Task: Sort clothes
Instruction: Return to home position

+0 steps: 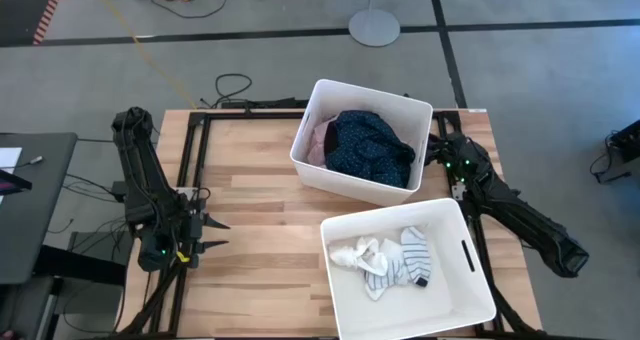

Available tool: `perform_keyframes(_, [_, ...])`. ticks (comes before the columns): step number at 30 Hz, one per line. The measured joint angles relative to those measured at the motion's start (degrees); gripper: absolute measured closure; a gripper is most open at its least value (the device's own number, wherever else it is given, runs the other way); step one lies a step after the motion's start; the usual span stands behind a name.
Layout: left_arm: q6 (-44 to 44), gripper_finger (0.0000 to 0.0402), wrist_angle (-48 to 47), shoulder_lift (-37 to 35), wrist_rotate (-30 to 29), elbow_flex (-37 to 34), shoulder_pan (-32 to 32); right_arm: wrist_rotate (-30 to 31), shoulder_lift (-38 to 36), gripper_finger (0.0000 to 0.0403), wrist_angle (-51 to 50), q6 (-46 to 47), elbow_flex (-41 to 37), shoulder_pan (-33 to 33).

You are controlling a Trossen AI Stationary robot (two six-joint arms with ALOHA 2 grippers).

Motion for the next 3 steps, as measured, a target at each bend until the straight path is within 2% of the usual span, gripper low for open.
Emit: perform_keyframes(3, [0.0, 0.0233, 0.0, 0.0, 0.0, 0.0, 0.0, 0.0, 0.0, 0.0282, 0.0, 0.0, 0.0, 0.0])
